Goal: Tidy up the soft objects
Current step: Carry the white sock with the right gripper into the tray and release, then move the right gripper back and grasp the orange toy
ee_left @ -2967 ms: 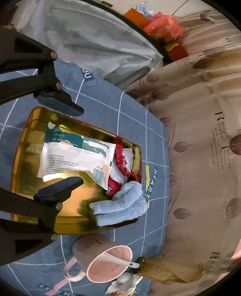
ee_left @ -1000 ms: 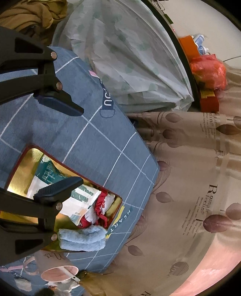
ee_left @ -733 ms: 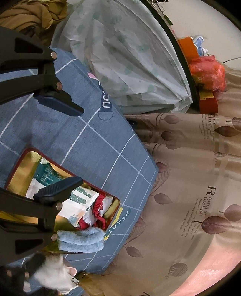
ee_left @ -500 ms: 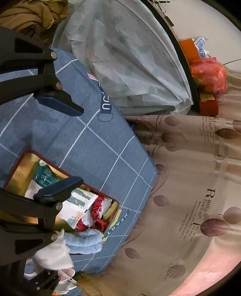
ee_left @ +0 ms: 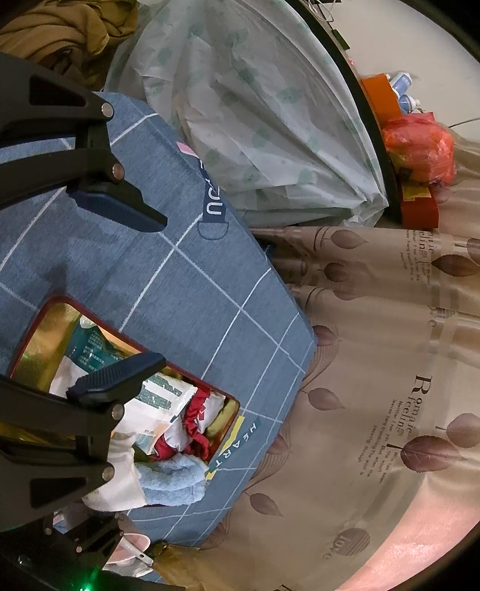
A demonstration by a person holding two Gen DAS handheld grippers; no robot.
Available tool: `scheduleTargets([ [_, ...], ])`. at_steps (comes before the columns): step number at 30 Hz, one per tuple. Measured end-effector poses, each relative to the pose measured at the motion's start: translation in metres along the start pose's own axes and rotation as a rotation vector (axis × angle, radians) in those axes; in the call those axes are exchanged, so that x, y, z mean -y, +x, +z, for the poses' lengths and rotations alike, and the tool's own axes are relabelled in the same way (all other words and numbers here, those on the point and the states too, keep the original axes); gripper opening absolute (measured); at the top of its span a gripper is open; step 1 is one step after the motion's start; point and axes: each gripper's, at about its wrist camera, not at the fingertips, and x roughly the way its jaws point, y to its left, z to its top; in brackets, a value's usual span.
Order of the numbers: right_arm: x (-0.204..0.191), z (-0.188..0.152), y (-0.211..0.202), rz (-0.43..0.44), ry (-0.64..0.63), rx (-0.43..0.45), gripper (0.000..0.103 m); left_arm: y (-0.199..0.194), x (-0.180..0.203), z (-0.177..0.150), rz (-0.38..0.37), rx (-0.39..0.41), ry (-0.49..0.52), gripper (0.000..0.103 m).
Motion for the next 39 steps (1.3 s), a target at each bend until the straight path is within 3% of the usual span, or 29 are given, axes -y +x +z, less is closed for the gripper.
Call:
scheduleTargets([
  [4, -0.004, 0.003, -0.012, -0.006, 0.000, 0.032, 0.076, 0.000, 0.000, 0.000, -0.001, 0.003, -0.003, 0.069],
  [11, 0.001, 0.004, -0.049, 0.004, 0.030, 0.107, 0.076, -0.001, 0.001, 0.000, -0.003, 0.011, -0.003, 0.069],
  [18, 0.034, -0.016, -0.093, -0.027, 0.097, 0.172, 0.076, -0.006, 0.007, -0.001, -0.010, 0.017, 0.023, 0.069],
  [22, 0.070, -0.040, -0.118, -0.106, 0.148, 0.183, 0.076, -0.008, 0.010, -0.002, -0.007, 0.028, 0.036, 0.069],
  [32, 0.208, -0.124, -0.158, -0.387, 0.393, 0.130, 0.076, -0.013, 0.025, -0.007, -0.008, 0.045, 0.094, 0.069],
  [39, 0.278, -0.172, -0.154, -0.486, 0.494, 0.063, 0.076, -0.026, 0.048, -0.016, -0.026, 0.096, 0.177, 0.069],
])
